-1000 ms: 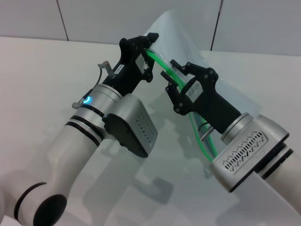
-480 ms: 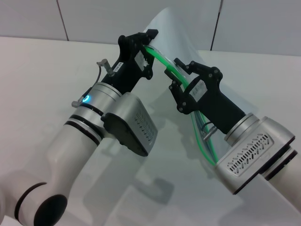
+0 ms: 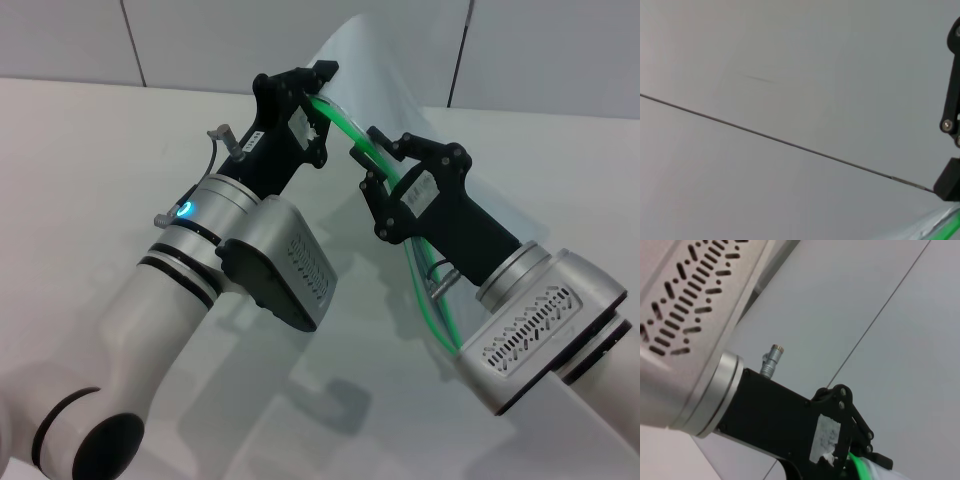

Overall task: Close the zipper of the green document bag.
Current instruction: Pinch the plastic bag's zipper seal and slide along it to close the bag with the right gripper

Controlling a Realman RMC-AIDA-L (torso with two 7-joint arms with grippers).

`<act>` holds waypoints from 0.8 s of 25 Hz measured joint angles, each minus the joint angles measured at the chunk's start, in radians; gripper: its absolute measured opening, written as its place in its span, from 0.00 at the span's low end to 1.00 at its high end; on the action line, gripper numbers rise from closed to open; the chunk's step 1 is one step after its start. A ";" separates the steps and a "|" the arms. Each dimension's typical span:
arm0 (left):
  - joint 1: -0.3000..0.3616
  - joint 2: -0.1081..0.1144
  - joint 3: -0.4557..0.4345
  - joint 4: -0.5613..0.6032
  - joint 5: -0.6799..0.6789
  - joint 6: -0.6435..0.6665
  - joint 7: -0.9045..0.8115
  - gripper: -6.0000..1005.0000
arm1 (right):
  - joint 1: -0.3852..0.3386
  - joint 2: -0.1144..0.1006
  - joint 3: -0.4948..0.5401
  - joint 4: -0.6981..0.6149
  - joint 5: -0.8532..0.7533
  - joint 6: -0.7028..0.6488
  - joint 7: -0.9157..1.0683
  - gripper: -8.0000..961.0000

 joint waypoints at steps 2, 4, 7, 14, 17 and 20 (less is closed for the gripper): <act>0.000 0.000 0.000 0.000 0.000 -0.001 0.000 0.06 | 0.000 0.000 0.000 0.001 0.000 0.000 0.000 0.23; 0.000 0.000 0.000 0.000 0.000 -0.002 0.000 0.06 | 0.002 0.000 0.000 0.002 0.000 0.000 0.000 0.20; 0.000 0.000 0.000 0.000 0.001 -0.003 0.001 0.06 | 0.004 0.000 0.000 0.003 0.000 0.000 0.000 0.20; 0.000 -0.001 0.001 0.000 0.001 -0.004 0.003 0.06 | 0.007 0.000 0.000 0.003 0.000 0.000 0.000 0.19; 0.000 -0.001 0.001 0.000 0.001 -0.005 0.004 0.06 | 0.008 0.000 0.000 0.004 -0.001 0.000 0.000 0.19; 0.000 -0.002 0.002 0.000 0.001 -0.005 0.005 0.06 | 0.008 0.000 0.000 0.005 -0.003 0.000 0.000 0.19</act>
